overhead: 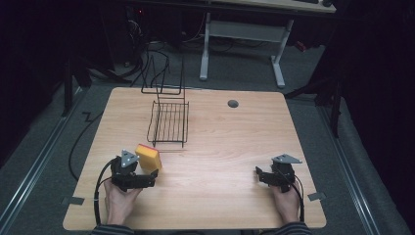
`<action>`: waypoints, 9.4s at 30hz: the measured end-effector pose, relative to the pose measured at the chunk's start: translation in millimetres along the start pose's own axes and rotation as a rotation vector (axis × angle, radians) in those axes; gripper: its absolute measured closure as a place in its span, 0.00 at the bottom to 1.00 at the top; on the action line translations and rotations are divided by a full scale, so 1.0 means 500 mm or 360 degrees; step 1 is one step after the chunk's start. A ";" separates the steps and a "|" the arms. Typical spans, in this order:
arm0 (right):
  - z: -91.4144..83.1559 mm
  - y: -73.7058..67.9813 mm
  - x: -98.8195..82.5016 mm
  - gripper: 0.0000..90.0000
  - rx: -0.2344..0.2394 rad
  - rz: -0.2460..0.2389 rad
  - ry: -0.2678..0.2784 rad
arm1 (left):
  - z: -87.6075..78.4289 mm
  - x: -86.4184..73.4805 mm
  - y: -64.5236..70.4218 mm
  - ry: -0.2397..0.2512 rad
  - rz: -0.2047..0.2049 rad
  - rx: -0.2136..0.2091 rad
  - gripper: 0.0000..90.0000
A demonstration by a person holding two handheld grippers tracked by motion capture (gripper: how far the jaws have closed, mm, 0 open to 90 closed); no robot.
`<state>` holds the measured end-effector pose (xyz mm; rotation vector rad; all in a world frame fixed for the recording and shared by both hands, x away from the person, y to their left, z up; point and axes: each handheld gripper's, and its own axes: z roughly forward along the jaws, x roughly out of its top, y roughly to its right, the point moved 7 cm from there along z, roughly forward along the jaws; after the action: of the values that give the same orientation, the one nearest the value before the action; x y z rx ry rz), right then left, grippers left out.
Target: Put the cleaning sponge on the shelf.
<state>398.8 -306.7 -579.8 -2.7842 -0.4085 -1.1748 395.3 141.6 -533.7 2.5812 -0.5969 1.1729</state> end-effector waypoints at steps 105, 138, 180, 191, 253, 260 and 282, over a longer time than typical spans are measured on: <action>0.000 0.000 0.000 0.25 0.0000 0.0004 0.0001 | 0.000 0.072 0.019 0.0069 0.0072 -0.0150 0.26; 0.000 0.000 0.000 0.25 -0.0002 0.0003 -0.0003 | -0.028 0.168 0.050 0.0135 0.0189 -0.0236 0.26; 0.000 0.000 0.000 0.25 -0.0002 0.0001 -0.0002 | 0.042 0.250 0.040 0.0132 0.0161 -0.0202 0.26; 0.000 0.000 0.000 0.24 -0.0003 0.0004 -0.0004 | 0.065 0.260 0.036 0.0139 0.0155 -0.0156 0.26; 0.000 0.000 -0.001 0.24 -0.0002 0.0004 -0.0004 | 0.210 0.255 -0.005 0.0023 0.0064 0.0023 0.26; 0.000 0.000 -0.001 0.24 -0.0003 0.0005 -0.0004 | 0.216 0.253 -0.005 0.0018 0.0062 0.0032 0.26; 0.000 0.000 -0.001 0.24 -0.0003 0.0003 -0.0004 | 0.226 0.249 -0.007 -0.0009 0.0010 -0.0005 0.14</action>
<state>398.4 -306.7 -579.9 -2.7875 -0.4050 -1.1723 545.4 68.7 -512.7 2.5824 -0.6081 1.1663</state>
